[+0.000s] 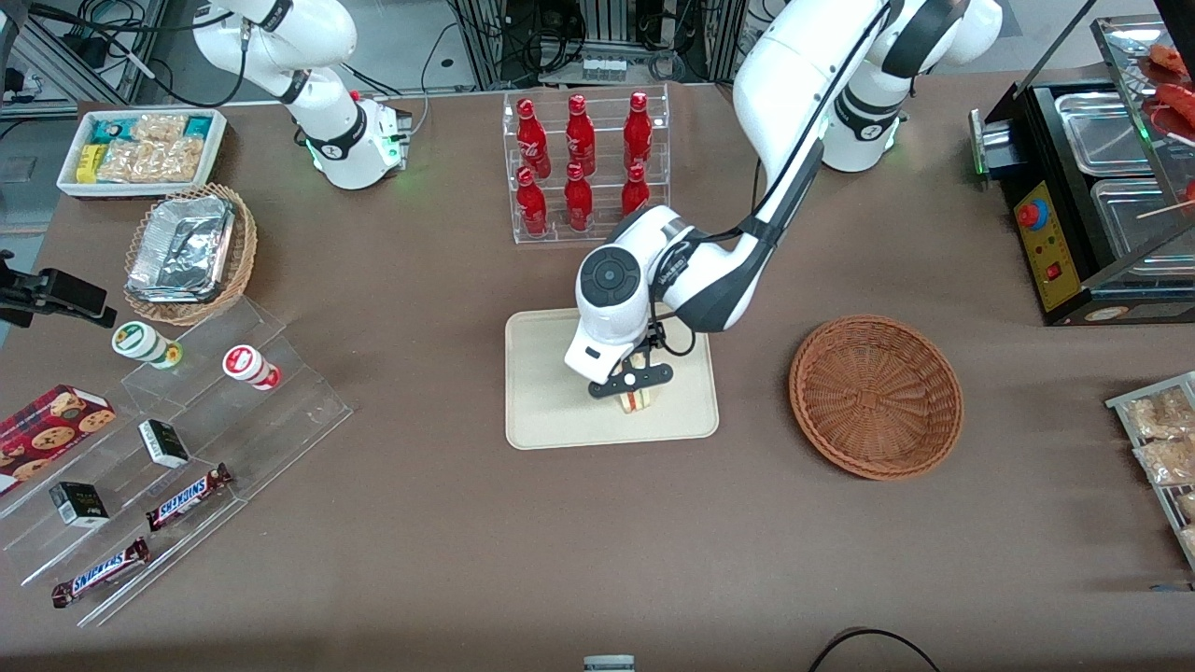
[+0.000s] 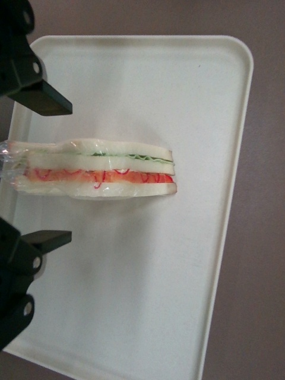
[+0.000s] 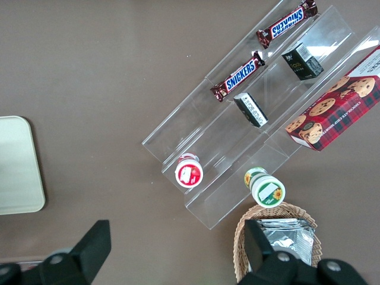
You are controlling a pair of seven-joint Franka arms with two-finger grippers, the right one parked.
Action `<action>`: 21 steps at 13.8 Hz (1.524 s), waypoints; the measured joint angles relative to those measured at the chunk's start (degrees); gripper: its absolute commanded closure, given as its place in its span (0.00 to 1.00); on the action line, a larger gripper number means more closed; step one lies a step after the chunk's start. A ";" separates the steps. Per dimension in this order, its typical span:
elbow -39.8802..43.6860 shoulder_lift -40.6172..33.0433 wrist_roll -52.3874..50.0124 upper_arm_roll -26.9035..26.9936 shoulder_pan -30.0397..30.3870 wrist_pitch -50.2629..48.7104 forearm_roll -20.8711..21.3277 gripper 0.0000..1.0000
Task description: Place sandwich from basket to tray
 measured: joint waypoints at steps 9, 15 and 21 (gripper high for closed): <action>4.07 -7.72 20.34 0.71 13.62 -13.04 0.03 0.00; -2.43 -12.91 34.28 0.71 23.93 -14.85 0.04 0.00; -11.24 -22.28 47.90 0.62 32.47 -14.87 0.05 0.00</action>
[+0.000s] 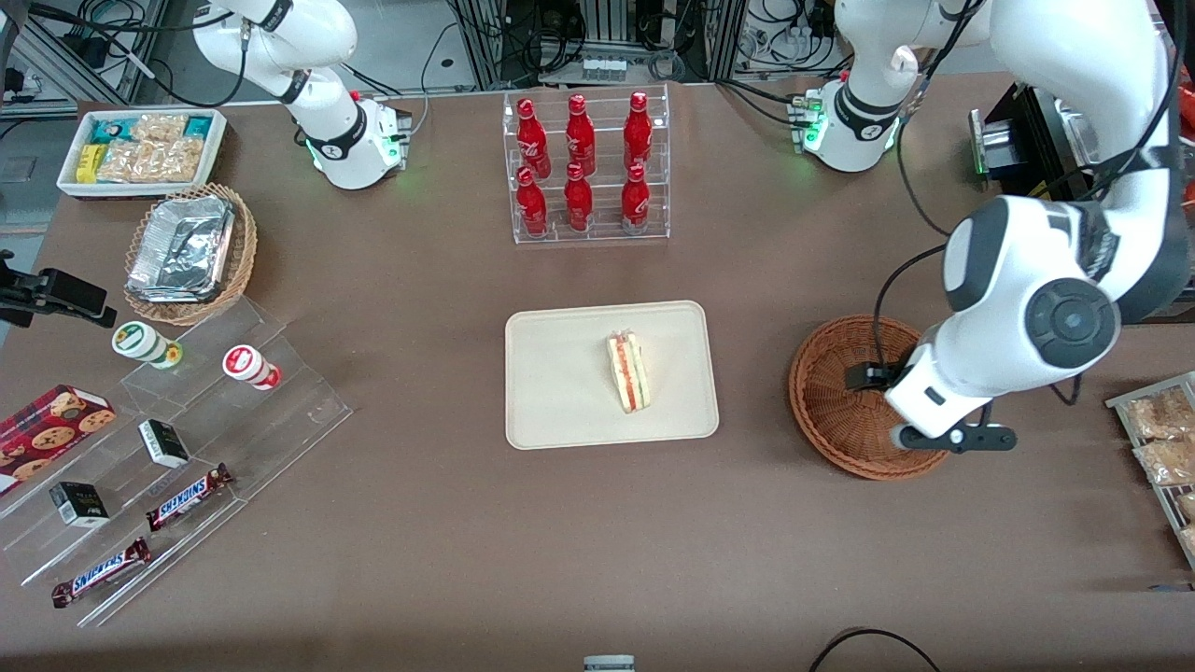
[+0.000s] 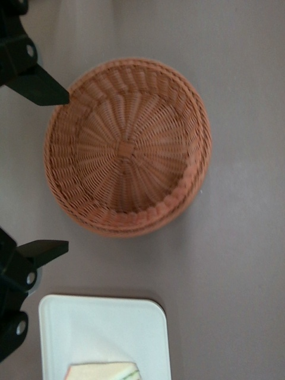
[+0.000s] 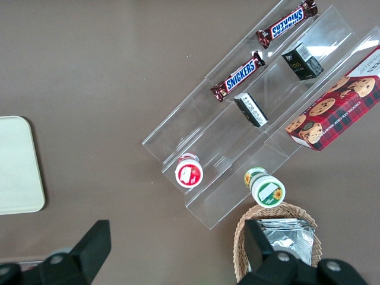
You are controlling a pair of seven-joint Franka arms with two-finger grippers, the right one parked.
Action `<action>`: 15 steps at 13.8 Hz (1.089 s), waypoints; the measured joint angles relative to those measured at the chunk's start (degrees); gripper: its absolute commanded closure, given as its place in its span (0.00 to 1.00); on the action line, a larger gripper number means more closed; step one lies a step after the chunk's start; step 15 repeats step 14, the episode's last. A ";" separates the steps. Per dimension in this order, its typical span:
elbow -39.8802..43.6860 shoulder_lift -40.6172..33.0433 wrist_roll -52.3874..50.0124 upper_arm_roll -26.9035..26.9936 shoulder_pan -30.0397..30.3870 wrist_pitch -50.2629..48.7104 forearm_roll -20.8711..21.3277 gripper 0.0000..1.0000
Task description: Place sandwich from basket to tray
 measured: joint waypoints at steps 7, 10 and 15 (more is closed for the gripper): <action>-11.26 -19.64 7.79 -1.94 6.43 -8.44 -0.01 0.00; -8.94 -23.23 9.18 -2.07 6.84 -14.42 0.02 0.00; -5.82 -23.37 10.91 -0.42 7.69 -15.40 1.58 0.00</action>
